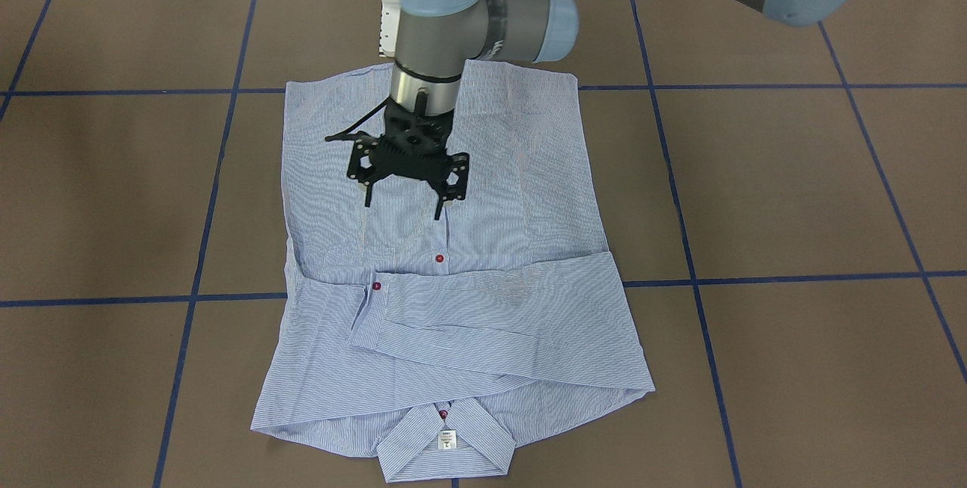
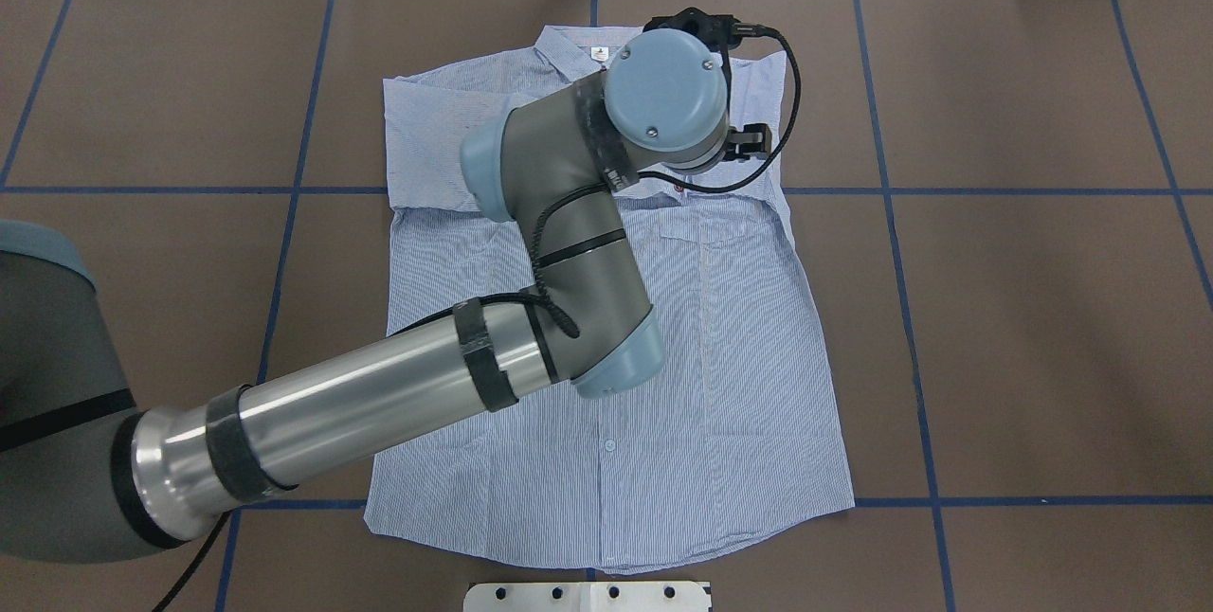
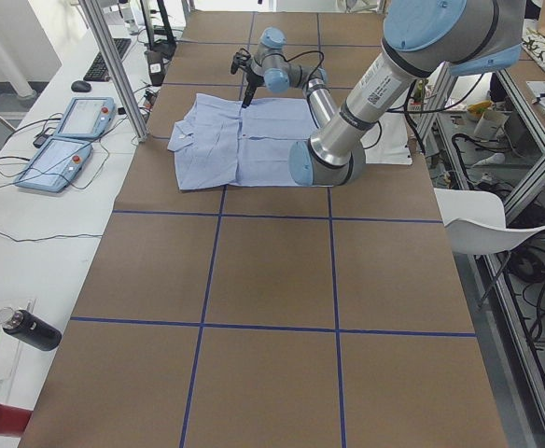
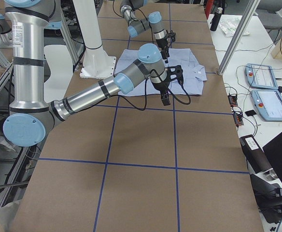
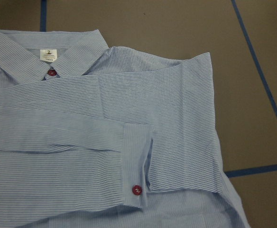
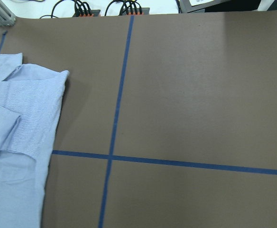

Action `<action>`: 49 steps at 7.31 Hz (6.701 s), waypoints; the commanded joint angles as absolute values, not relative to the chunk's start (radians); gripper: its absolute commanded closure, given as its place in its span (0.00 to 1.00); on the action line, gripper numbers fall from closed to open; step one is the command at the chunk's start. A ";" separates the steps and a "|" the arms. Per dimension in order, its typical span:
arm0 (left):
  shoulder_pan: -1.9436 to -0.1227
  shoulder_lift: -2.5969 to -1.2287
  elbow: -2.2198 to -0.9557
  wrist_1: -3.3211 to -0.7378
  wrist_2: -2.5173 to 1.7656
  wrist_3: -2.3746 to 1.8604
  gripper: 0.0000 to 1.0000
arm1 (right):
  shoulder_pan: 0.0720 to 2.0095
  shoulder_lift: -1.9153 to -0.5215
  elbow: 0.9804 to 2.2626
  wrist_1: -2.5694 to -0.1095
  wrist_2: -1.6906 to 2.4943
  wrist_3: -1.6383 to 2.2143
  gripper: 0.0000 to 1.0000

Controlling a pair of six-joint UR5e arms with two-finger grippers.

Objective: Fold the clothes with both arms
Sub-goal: 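Release the sleeve and move the left gripper to the hem nearest the robot, then lower both grippers to the shirt hem corners nearest the robot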

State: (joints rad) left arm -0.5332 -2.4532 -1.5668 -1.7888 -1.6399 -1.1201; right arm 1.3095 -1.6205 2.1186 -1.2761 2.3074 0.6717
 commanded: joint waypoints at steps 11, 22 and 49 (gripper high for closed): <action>-0.081 -1.663 -2.227 -1.732 -1.378 -1.615 0.00 | 0.011 -1.887 2.450 -1.230 1.171 1.650 0.00; -0.049 -1.671 -2.129 -1.729 -1.373 -1.569 0.55 | 0.000 -1.885 2.447 -1.230 1.147 1.654 0.00; -0.040 -1.694 -2.060 -1.781 -1.384 -1.506 0.50 | 0.003 -1.879 2.445 -1.230 1.147 1.654 0.00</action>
State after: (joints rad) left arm -0.0393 -1.6923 -2.0786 -1.7586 -1.3837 -1.5062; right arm 0.0031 -1.8801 2.4452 -1.2303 1.1474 1.6536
